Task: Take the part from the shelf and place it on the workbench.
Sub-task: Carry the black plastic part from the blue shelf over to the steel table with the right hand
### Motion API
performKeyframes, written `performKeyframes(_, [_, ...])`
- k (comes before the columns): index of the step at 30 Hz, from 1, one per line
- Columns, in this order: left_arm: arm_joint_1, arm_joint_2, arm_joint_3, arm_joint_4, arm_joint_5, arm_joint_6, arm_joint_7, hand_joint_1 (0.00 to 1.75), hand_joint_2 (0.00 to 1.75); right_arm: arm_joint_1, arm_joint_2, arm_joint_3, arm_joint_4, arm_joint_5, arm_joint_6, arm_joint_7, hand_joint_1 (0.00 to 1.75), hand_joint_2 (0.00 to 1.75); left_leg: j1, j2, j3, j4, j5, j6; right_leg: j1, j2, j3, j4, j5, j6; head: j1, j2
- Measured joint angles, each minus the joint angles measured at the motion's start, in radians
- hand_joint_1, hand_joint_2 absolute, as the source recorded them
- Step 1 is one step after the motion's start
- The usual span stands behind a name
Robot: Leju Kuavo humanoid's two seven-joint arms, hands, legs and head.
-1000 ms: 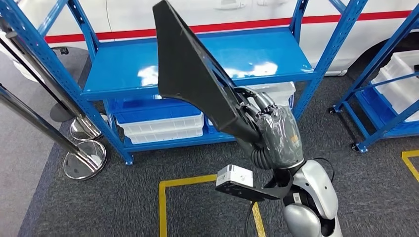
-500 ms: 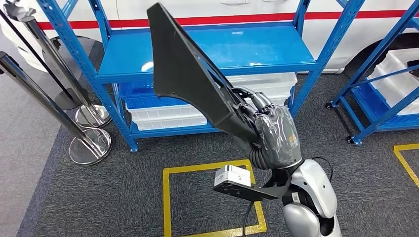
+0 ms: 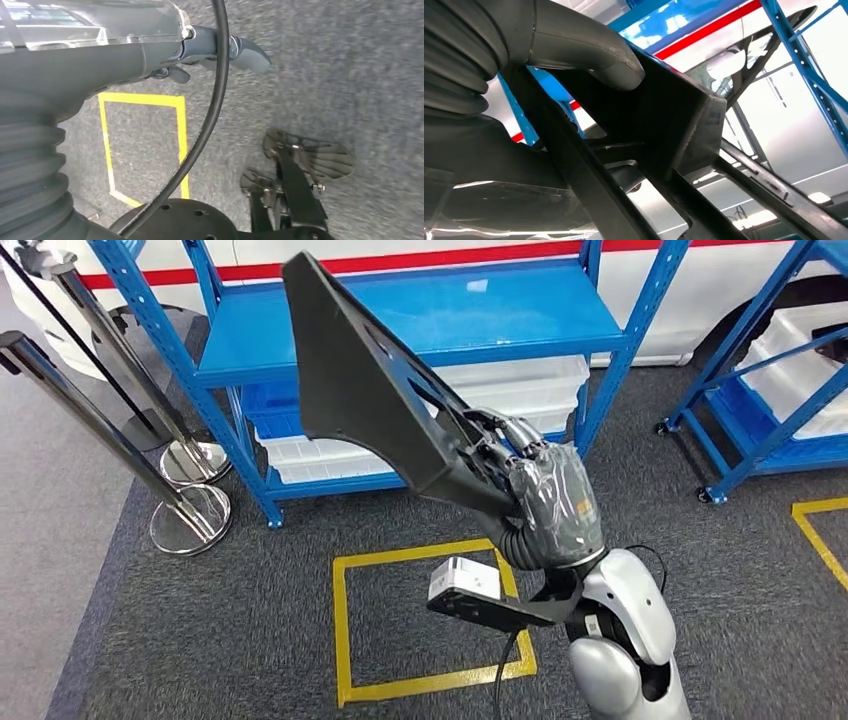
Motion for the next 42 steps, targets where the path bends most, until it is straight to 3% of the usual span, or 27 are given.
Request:
performKeyframes(2, [0.001, 0.0, 0.0, 0.0, 0.001, -0.001, 0.001, 0.0, 1.75, -0.002, 0.002, 0.0, 0.005, 0.0, 0.0, 0.0, 1.75, 1.75, 0.007, 0.0, -0.026, 0.13, -0.085, -0.011, 0.0, -0.001, -0.026, 0.004, 0.019, -0.004, 0.0, 0.0])
performKeyframes(3, [0.0, 0.0, 0.0, 0.0, 0.002, -0.001, 0.001, 0.0, 1.75, -0.002, 0.002, 0.0, 0.008, 0.0, 0.0, 0.0, 1.75, 1.75, 0.01, 0.0, -0.028, 0.181, -0.1, -0.016, 0.0, -0.002, -0.041, 0.008, 0.029, -0.003, 0.0, 0.0])
performKeyframes(4, [0.0, 0.001, 0.0, -0.001, 0.003, -0.002, 0.001, 0.0, 1.75, -0.002, 0.002, 0.001, 0.011, 0.0, 0.0, 0.0, 1.75, 1.75, 0.013, 0.0, -0.015, 0.195, -0.089, -0.019, -0.001, -0.003, -0.056, 0.012, 0.037, -0.001, 0.0, 0.0])
performKeyframes(6, [0.0, 0.002, 0.0, -0.003, 0.004, -0.003, 0.002, 0.0, 1.75, -0.003, 0.002, 0.001, 0.014, 0.0, 0.0, 0.0, 1.75, 1.75, 0.018, 0.0, 0.06, 0.119, -0.039, -0.023, -0.003, -0.003, -0.084, 0.024, 0.051, 0.005, 0.0, 0.0])
performKeyframes(8, [-0.003, 0.002, 0.0, -0.005, 0.006, -0.003, 0.002, 0.0, 1.75, -0.004, 0.003, 0.001, 0.016, 0.0, 0.0, 0.001, 1.75, 1.75, 0.018, -0.003, 0.157, -0.022, -0.03, -0.021, -0.002, -0.002, -0.107, 0.035, 0.064, 0.016, 0.0, 0.0])
performKeyframes(9, [-0.004, 0.002, 0.0, -0.006, 0.008, -0.004, 0.002, 0.0, 1.75, -0.006, 0.004, 0.001, 0.016, 0.0, 0.0, 0.001, 1.75, 1.75, 0.016, -0.005, 0.185, -0.07, -0.034, -0.016, -0.002, -0.002, -0.113, 0.038, 0.072, 0.022, 0.0, 0.0])
performKeyframes(10, [-0.005, 0.002, 0.0, -0.006, 0.009, -0.004, 0.002, 0.0, 1.75, -0.007, 0.005, 0.002, 0.017, 0.0, 0.0, 0.001, 1.75, 1.75, 0.013, -0.007, 0.196, -0.095, -0.041, -0.011, -0.002, -0.003, -0.117, 0.037, 0.082, 0.029, 0.0, 0.0])
performKeyframes(12, [-0.004, 0.002, 0.0, -0.006, 0.01, -0.004, 0.003, 0.0, 1.75, -0.01, 0.007, 0.004, 0.019, 0.0, 0.0, 0.001, 1.75, 1.75, 0.012, -0.005, 0.184, -0.101, -0.027, 0.004, -0.003, -0.001, -0.122, 0.033, 0.095, 0.041, 0.0, 0.0])
performKeyframes(14, [-0.005, 0.002, 0.0, -0.006, 0.01, -0.004, 0.004, 0.0, 1.75, -0.011, 0.007, 0.005, 0.02, 0.0, 0.0, 0.001, 1.75, 1.75, 0.016, 0.0, 0.167, -0.108, -0.003, 0.022, -0.003, 0.004, -0.139, 0.065, 0.049, 0.05, 0.0, 0.0])
performKeyframes(16, [-0.007, 0.002, 0.001, -0.006, 0.011, -0.004, 0.004, 0.0, 1.75, -0.013, 0.007, 0.006, 0.021, -0.001, 0.0, 0.001, 1.75, 1.75, 0.016, 0.003, 0.139, -0.11, 0.023, 0.035, -0.003, 0.007, -0.17, 0.174, -0.057, 0.052, 0.0, 0.0])
performKeyframes(17, [-0.008, 0.003, 0.001, -0.006, 0.011, -0.004, 0.004, 0.0, 1.75, -0.013, 0.007, 0.007, 0.022, -0.001, 0.0, 0.001, 1.75, 1.75, 0.014, 0.004, 0.122, -0.109, 0.035, 0.038, -0.003, 0.008, -0.183, 0.241, -0.098, 0.053, 0.0, 0.0])
performKeyframes(18, [-0.008, 0.003, 0.001, -0.007, 0.011, -0.004, 0.004, 0.0, 1.75, -0.013, 0.007, 0.007, 0.023, -0.001, 0.0, 0.001, 1.75, 1.75, 0.012, 0.005, 0.106, -0.107, 0.047, 0.038, -0.003, 0.008, -0.188, 0.296, -0.115, 0.054, 0.0, 0.0])
performKeyframes(20, [-0.008, 0.004, 0.001, -0.007, 0.011, -0.004, 0.004, 0.0, 1.75, -0.013, 0.007, 0.007, 0.025, -0.001, 0.0, 0.001, 1.75, 1.75, 0.01, 0.006, 0.071, -0.101, 0.07, 0.035, -0.003, 0.008, -0.158, 0.321, -0.077, 0.053, 0.0, 0.0])
performKeyframes(22, [-0.008, 0.004, 0.001, -0.007, 0.011, -0.004, 0.004, 0.0, 1.75, -0.014, 0.007, 0.007, 0.025, -0.001, 0.0, 0.001, 1.75, 1.75, 0.01, 0.006, 0.041, -0.091, 0.089, 0.029, -0.003, 0.009, -0.061, 0.219, -0.036, 0.047, 0.0, 0.0])
performKeyframes(24, [-0.009, 0.004, 0.001, -0.007, 0.011, -0.004, 0.004, 0.0, 1.75, -0.016, 0.008, 0.008, 0.025, -0.001, 0.0, 0.001, 1.75, 1.75, 0.008, 0.004, 0.023, -0.083, 0.107, 0.02, 0.002, 0.01, 0.045, 0.074, -0.058, 0.038, 0.0, 0.0])
performKeyframes(25, [-0.009, 0.004, 0.001, -0.007, 0.012, -0.004, 0.004, 0.0, 1.75, -0.017, 0.008, 0.008, 0.025, -0.001, 0.0, 0.001, 1.75, 1.75, 0.007, 0.004, 0.018, -0.083, 0.118, 0.015, 0.005, 0.01, 0.071, 0.03, -0.072, 0.033, 0.0, 0.0])
performKeyframes(27, [-0.007, 0.004, 0.001, -0.007, 0.013, -0.003, 0.004, 0.0, 1.75, -0.019, 0.008, 0.008, 0.026, -0.001, 0.0, 0.001, 1.75, 1.75, 0.007, 0.003, 0.011, -0.089, 0.139, 0.004, 0.007, 0.01, 0.066, 0.01, -0.066, 0.022, 0.0, 0.0])
performKeyframes(28, [-0.006, 0.005, 0.001, -0.007, 0.013, -0.003, 0.004, 0.0, 1.75, -0.019, 0.008, 0.008, 0.027, -0.001, 0.0, 0.001, 1.75, 1.75, 0.009, 0.002, 0.004, -0.085, 0.131, -0.001, 0.005, 0.008, 0.056, 0.009, -0.055, 0.014, 0.0, 0.0])
performKeyframes(29, [-0.004, 0.006, 0.002, -0.007, 0.014, -0.002, 0.004, 0.0, 1.75, -0.019, 0.009, 0.008, 0.028, -0.001, 0.001, 0.001, 1.75, 1.75, 0.009, 0.002, -0.006, -0.066, 0.102, -0.007, 0.003, 0.005, 0.043, 0.009, -0.042, 0.005, 0.0, 0.0])
performKeyframes(32, [-0.001, 0.008, 0.002, -0.007, 0.015, -0.002, 0.004, 0.0, 1.75, -0.019, 0.011, 0.009, 0.03, -0.001, 0.001, 0.001, 1.75, 1.75, 0.012, 0.001, -0.043, 0.093, -0.057, -0.019, 0.002, 0.002, -0.007, 0.01, 0.001, -0.011, 0.0, 0.0])
performKeyframes(33, [-0.001, 0.008, 0.002, -0.007, 0.017, -0.002, 0.003, 0.0, 1.75, -0.019, 0.011, 0.009, 0.031, -0.001, 0.001, 0.001, 1.75, 1.75, 0.012, 0.001, -0.048, 0.153, -0.085, -0.022, 0.003, 0.002, -0.026, 0.011, 0.015, -0.011, 0.0, 0.0])
performKeyframes(34, [-0.002, 0.009, 0.002, -0.007, 0.02, -0.002, 0.0, 0.0, 1.75, -0.019, 0.011, 0.009, 0.033, -0.001, 0.001, 0.001, 1.75, 1.75, 0.012, 0.001, -0.043, 0.196, -0.083, -0.023, 0.004, 0.002, -0.046, 0.013, 0.028, -0.01, 0.0, 0.0])
performKeyframes(36, [-0.002, 0.011, 0.002, -0.007, 0.028, -0.004, -0.011, 0.0, 1.75, -0.018, 0.01, 0.009, 0.035, -0.001, 0.001, 0.001, 1.75, 1.75, 0.012, 0.003, -0.001, 0.204, -0.016, -0.022, 0.004, -0.001, -0.086, 0.019, 0.051, -0.006, 0.0, 0.0])
performKeyframes(37, [-0.003, 0.013, 0.002, -0.007, 0.03, -0.004, -0.017, 0.0, 1.75, -0.018, 0.01, 0.01, 0.035, 0.0, 0.001, 0.001, 1.75, 1.75, 0.012, 0.01, 0.043, 0.162, 0.012, -0.019, 0.005, -0.005, -0.103, 0.024, 0.062, -0.004, 0.0, 0.0])
performKeyframes(38, [-0.005, 0.015, 0.002, -0.007, 0.031, -0.004, -0.021, 0.0, 1.75, -0.018, 0.011, 0.012, 0.035, 0.001, 0.0, 0.001, 1.75, 1.75, 0.009, 0.023, 0.102, 0.09, 0.011, -0.016, 0.006, -0.008, -0.116, 0.029, 0.071, -0.001, 0.0, 0.0])
performKeyframes(40, [-0.011, 0.021, 0.002, -0.005, 0.036, -0.003, -0.026, 0.0, 1.75, -0.019, 0.014, 0.018, 0.037, 0.008, 0.0, 0.0, 1.75, 1.75, 0.003, 0.046, 0.203, -0.06, -0.042, -0.005, 0.008, -0.02, -0.128, 0.038, 0.086, 0.009, 0.0, 0.0])
performKeyframes(42, [-0.015, 0.032, 0.002, -0.001, 0.043, 0.0, -0.029, 0.0, 1.75, -0.027, 0.022, 0.032, 0.048, 0.02, -0.001, 0.0, 1.75, 1.75, -0.001, 0.041, 0.229, -0.12, -0.066, 0.011, 0.007, -0.037, -0.128, 0.037, 0.1, 0.021, 0.0, 0.0])
